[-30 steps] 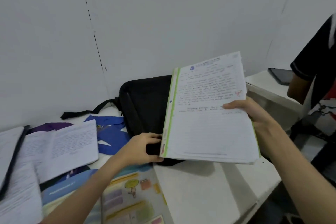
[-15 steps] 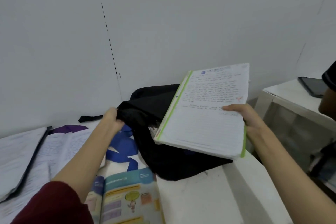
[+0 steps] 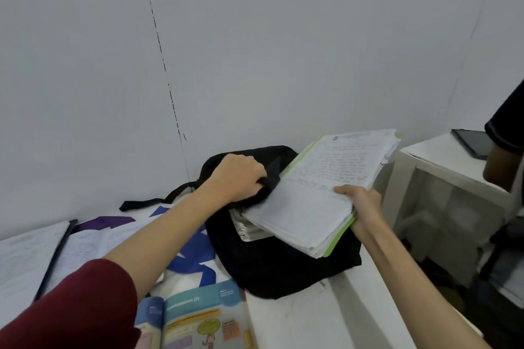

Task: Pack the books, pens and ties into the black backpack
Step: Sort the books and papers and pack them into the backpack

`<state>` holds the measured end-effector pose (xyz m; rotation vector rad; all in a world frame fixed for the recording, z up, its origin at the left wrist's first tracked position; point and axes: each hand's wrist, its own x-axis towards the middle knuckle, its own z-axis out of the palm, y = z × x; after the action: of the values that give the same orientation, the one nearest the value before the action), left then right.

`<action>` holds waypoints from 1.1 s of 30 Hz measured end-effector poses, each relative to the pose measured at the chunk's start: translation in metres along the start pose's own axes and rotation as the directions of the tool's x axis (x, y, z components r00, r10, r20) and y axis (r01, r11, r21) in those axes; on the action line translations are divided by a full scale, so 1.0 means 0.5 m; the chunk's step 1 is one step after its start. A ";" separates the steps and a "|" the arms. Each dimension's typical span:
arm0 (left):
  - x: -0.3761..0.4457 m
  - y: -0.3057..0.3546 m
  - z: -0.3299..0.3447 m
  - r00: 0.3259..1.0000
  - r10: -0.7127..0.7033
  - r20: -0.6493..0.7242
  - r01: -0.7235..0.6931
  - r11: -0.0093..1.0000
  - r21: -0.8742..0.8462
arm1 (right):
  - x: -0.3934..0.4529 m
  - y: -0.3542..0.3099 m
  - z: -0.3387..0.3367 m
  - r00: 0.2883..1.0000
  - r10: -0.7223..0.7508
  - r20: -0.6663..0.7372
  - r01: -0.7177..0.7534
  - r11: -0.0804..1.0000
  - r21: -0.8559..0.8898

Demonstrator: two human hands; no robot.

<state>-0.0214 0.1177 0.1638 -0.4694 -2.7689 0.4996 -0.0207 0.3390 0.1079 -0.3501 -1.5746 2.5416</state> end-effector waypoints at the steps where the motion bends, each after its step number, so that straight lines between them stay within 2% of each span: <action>1: 0.008 -0.017 -0.005 0.992 -0.108 -0.062 0.100 0.987 -0.122 | 0.002 -0.003 -0.004 1.000 0.003 0.018 -0.004 1.000 0.013; 2: 0.015 -0.036 -0.012 0.961 -0.246 -0.126 0.203 0.938 -0.280 | 0.003 -0.004 -0.007 0.999 0.011 0.034 -0.012 1.000 0.025; 3: 0.023 -0.057 -0.020 0.893 -0.419 -0.163 0.303 0.828 -0.472 | 0.006 -0.006 -0.009 0.999 0.021 0.043 -0.023 0.999 0.039; 4: 0.032 -0.082 -0.028 0.783 -0.605 -0.145 0.375 0.645 -0.666 | 0.011 -0.008 -0.009 0.998 0.033 0.047 -0.035 0.998 0.053; 5: 0.040 -0.107 -0.036 0.655 -0.752 -0.072 0.391 0.419 -0.819 | 0.016 -0.011 -0.009 0.998 0.044 0.046 -0.047 0.997 0.066; 6: 0.047 -0.131 -0.043 0.546 -0.838 0.002 0.352 0.227 -0.908 | 0.021 -0.015 -0.009 0.998 0.050 0.040 -0.053 0.996 0.078; 7: 0.055 -0.151 -0.052 0.478 -0.877 0.042 0.308 0.123 -0.943 | 0.027 -0.019 -0.010 0.998 0.047 0.030 -0.049 0.995 0.087; 8: 0.058 -0.163 -0.060 0.470 -0.883 0.018 0.305 0.143 -0.942 | 0.032 -0.022 -0.010 0.999 0.037 0.011 -0.038 0.995 0.094; 9: 0.062 -0.164 -0.071 0.521 -0.852 -0.059 0.325 0.261 -0.909 | 0.039 -0.023 -0.011 1.000 0.020 -0.016 -0.018 0.995 0.099; 11: 0.072 -0.153 -0.081 0.697 -0.670 -0.256 0.311 0.604 -0.734 | 0.053 -0.020 -0.010 0.996 -0.020 -0.087 0.029 0.995 0.100; 13: 0.081 -0.119 -0.089 0.854 -0.420 -0.307 0.266 0.860 -0.436 | 0.064 -0.009 -0.005 0.987 -0.039 -0.155 0.053 0.995 0.085; 14: 0.088 -0.094 -0.093 0.910 -0.311 -0.276 0.252 0.940 -0.230 | 0.072 0.002 0.000 0.984 -0.030 -0.178 0.045 0.996 0.078; 15: 0.092 -0.070 -0.097 0.942 -0.231 -0.243 0.227 0.973 -0.044 | 0.078 0.016 0.007 0.981 -0.011 -0.195 0.026 0.997 0.078; 16: 0.096 -0.050 -0.099 0.955 -0.184 -0.231 0.206 0.976 0.075 | 0.083 0.031 0.017 0.977 0.011 -0.212 0.007 0.996 0.086; 18: 0.101 -0.024 -0.103 0.940 -0.178 -0.290 0.219 0.969 0.117 | 0.083 0.063 0.042 0.968 0.053 -0.245 -0.021 0.991 0.132; 20: 0.103 -0.014 -0.119 0.887 -0.305 -0.348 0.316 0.949 -0.026 | 0.072 0.092 0.073 0.959 0.103 -0.264 -0.054 0.981 0.184; 22: 0.106 -0.007 -0.148 0.834 -0.424 -0.354 0.386 0.906 -0.176 | 0.055 0.115 0.104 0.951 0.216 -0.221 -0.172 0.964 0.203; 24: 0.110 0.010 -0.174 0.831 -0.430 -0.351 0.386 0.902 -0.192 | 0.044 0.138 0.136 0.927 0.365 -0.088 -0.347 0.922 0.173; 26: 0.108 0.031 -0.184 0.845 -0.411 -0.342 0.374 0.912 -0.171 | 0.038 0.154 0.166 0.873 0.478 0.097 -0.488 0.859 0.153; 30: 0.105 0.040 -0.176 0.846 -0.429 -0.315 0.386 0.902 -0.194 | 0.035 0.170 0.207 0.728 0.570 0.380 -0.666 0.718 0.200; 33: 0.103 0.028 -0.181 0.841 -0.447 -0.304 0.401 0.893 -0.204 | 0.041 0.189 0.211 0.606 0.617 0.502 -0.738 0.671 0.066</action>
<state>-0.0341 0.1745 0.2513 0.0453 -2.4599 0.1098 -0.0676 0.2103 0.0660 -0.4346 -1.3356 3.6290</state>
